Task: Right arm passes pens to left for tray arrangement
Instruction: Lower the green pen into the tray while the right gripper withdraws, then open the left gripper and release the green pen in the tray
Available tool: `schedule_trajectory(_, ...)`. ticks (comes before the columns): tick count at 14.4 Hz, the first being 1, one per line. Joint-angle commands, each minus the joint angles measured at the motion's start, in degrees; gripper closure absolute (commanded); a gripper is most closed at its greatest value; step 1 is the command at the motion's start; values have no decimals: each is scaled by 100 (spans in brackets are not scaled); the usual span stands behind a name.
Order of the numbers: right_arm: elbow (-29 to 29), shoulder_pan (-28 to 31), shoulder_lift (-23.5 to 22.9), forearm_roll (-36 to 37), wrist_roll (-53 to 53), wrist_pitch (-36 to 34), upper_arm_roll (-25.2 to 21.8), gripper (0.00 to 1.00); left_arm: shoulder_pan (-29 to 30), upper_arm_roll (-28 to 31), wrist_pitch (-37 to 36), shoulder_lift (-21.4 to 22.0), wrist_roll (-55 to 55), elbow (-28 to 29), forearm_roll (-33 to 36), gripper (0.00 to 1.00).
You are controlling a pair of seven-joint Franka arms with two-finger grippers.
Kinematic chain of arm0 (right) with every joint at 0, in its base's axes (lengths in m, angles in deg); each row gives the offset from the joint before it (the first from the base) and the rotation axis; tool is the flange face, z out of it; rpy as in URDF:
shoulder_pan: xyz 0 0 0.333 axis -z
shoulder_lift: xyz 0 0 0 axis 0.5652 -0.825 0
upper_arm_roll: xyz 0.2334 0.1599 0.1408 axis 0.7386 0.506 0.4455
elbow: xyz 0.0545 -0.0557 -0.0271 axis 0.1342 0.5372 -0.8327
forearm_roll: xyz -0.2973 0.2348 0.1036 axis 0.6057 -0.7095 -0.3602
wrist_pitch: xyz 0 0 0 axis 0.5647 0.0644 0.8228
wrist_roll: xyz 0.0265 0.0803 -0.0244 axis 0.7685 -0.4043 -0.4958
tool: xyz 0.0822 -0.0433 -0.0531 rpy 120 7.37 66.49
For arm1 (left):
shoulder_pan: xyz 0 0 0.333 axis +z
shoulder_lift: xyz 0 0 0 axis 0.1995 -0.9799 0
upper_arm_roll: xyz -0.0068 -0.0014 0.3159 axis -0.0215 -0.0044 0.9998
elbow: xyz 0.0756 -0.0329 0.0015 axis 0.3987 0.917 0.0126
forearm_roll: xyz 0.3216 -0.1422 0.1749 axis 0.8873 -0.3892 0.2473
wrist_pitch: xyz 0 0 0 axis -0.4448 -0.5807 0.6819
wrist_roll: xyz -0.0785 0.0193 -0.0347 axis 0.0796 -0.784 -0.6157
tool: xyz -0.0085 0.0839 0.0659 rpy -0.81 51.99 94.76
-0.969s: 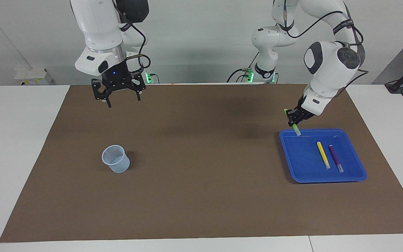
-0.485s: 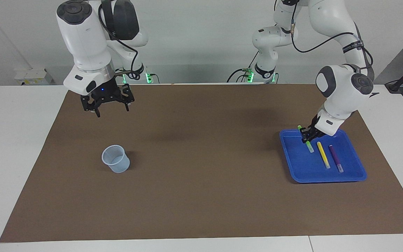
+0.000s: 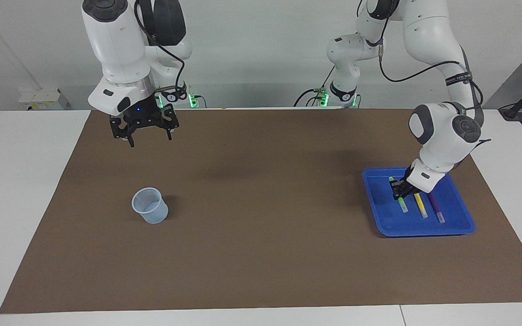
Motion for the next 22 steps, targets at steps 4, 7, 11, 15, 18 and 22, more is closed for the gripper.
schedule_trajectory(4, 161, 35, 177, -669, 543, -71, -490, 0, 68, -11, 274, -152, -154, 120, 123, 100)
schedule_trajectory(7, 99, 35, 185, -565, 447, -45, -797, 0, 86, -11, 485, -143, -163, 349, 123, 100)
schedule_trajectory(11, 91, 88, 308, -590, -293, -80, -1106, 0, 77, -2, 495, -135, -154, 411, 123, 100)
schedule_trajectory(15, 125, 97, 344, -538, -380, -71, -1124, 0, 86, -2, 556, -108, -154, 570, 131, 100)
schedule_trajectory(18, 125, 62, 414, -538, -503, -150, -1124, 0, 86, -2, 565, -99, -145, 596, 123, 100)
schedule_trajectory(22, 143, 35, 423, -494, -495, -124, -1203, 0, 69, -2, 556, -99, -145, 596, 123, 100)
